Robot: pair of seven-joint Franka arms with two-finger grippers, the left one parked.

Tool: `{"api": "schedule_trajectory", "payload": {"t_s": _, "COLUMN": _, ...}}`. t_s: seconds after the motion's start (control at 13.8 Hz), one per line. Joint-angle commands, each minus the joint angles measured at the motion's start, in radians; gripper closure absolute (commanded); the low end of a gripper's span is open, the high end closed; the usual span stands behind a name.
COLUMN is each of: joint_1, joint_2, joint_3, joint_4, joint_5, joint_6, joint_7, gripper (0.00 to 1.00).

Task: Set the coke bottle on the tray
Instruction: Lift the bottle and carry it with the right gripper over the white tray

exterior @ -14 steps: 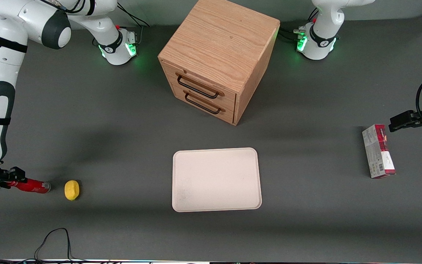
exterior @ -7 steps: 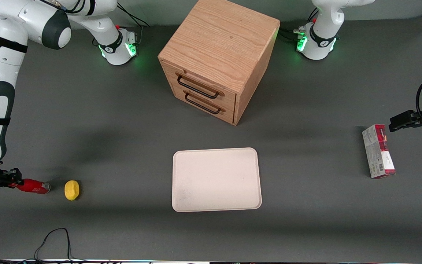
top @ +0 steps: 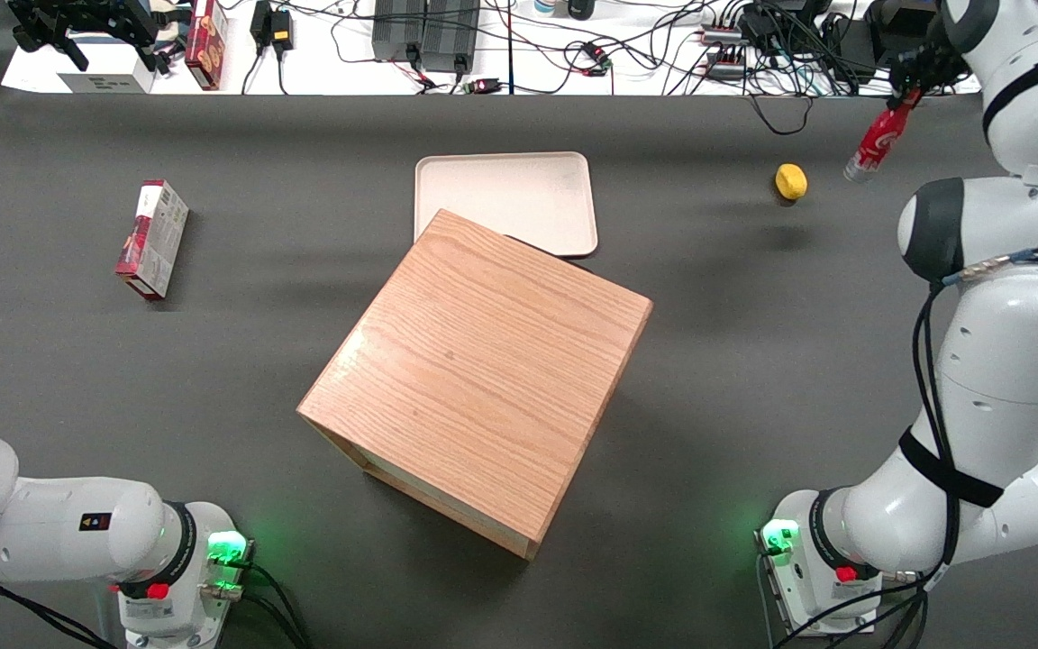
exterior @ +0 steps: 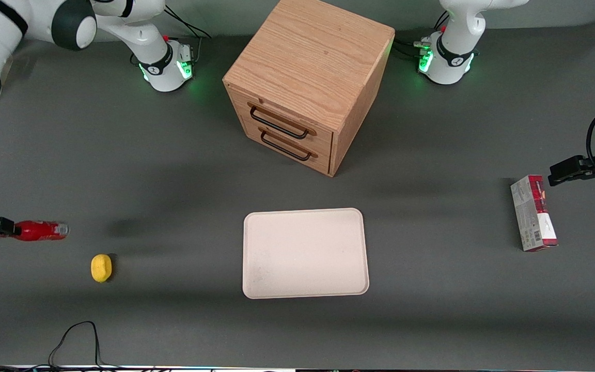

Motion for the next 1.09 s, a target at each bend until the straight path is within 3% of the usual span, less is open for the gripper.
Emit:
{"api": "schedule_trajectory", "payload": {"t_s": 0.0, "joint_1": 0.008, "joint_2": -0.093, "joint_3": 0.194, "joint_4": 0.067, "joint_5": -0.145, "joint_6": -0.113, "joint_7": 0.256, "gripper": 0.99}}
{"api": "schedule_trajectory", "payload": {"t_s": 0.14, "joint_1": 0.002, "joint_2": -0.144, "joint_3": 0.418, "joint_4": 0.067, "joint_5": -0.257, "joint_6": -0.12, "joint_7": 0.453, "gripper": 0.99}}
{"api": "schedule_trajectory", "payload": {"t_s": 0.29, "joint_1": 0.002, "joint_2": -0.146, "joint_3": 0.573, "joint_4": 0.072, "joint_5": -0.281, "joint_6": -0.1, "joint_7": 0.648, "gripper": 0.99}}
{"api": "schedule_trajectory", "payload": {"t_s": 0.43, "joint_1": 0.003, "joint_2": -0.132, "joint_3": 0.674, "joint_4": 0.081, "joint_5": -0.296, "joint_6": -0.005, "joint_7": 0.742, "gripper": 0.98}}
{"api": "schedule_trajectory", "payload": {"t_s": 0.8, "joint_1": 0.008, "joint_2": 0.013, "joint_3": 0.958, "joint_4": 0.081, "joint_5": -0.533, "joint_6": 0.23, "joint_7": 0.958, "gripper": 0.96}}
{"api": "schedule_trajectory", "payload": {"t_s": 0.87, "joint_1": 0.008, "joint_2": 0.055, "joint_3": 1.0, "joint_4": 0.079, "joint_5": -0.575, "joint_6": 0.289, "joint_7": 0.981, "gripper": 0.96}}
{"api": "schedule_trajectory", "payload": {"t_s": 1.01, "joint_1": 0.021, "joint_2": 0.131, "joint_3": 1.025, "joint_4": 0.073, "joint_5": -0.598, "joint_6": 0.395, "joint_7": 0.994, "gripper": 0.94}}
